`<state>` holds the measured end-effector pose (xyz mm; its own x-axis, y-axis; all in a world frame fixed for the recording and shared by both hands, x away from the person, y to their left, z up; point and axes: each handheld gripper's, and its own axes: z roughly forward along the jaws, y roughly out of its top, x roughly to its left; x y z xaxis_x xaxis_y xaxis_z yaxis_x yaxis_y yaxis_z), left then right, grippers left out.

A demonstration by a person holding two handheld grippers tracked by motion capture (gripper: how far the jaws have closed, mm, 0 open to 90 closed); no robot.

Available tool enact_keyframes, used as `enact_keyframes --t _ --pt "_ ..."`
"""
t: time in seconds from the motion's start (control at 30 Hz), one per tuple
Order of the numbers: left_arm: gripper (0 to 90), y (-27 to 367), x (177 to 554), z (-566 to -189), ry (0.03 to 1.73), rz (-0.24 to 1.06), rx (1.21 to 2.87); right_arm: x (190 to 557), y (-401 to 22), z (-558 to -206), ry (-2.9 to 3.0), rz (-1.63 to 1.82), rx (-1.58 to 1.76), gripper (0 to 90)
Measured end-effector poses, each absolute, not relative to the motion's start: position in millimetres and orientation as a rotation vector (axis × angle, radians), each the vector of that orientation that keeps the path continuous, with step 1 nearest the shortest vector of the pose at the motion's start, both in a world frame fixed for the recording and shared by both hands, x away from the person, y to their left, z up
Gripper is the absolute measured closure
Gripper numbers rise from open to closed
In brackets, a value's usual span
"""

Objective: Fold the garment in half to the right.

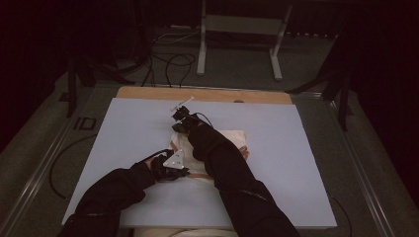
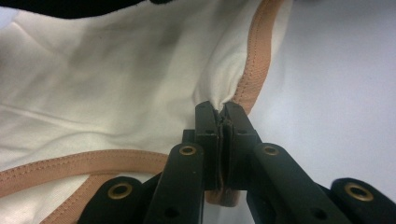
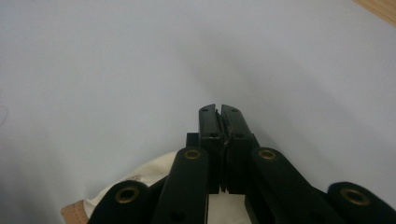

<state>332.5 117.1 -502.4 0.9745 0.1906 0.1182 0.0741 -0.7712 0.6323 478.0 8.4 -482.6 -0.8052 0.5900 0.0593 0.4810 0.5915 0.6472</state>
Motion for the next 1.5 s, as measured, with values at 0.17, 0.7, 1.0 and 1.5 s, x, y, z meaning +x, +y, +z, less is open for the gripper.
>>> enact_keyframes --t 0.17,0.7,1.0,1.5 --pt "87.6 115.8 332.5 -498.3 0.171 0.234 2.452 476.4 4.6 -477.3 2.650 1.021 0.890 89.2" --pt "87.6 107.9 330.5 -484.8 0.125 0.261 2.471 472.7 -13.1 -459.5 2.611 1.071 0.895 89.2" --pt "87.6 101.1 328.4 -476.6 0.080 0.284 2.492 469.0 -26.7 -445.5 2.579 1.102 0.894 89.2" --pt "87.6 80.8 328.4 -459.5 0.004 0.334 2.502 465.9 -70.3 -426.4 2.499 1.150 0.940 89.2"
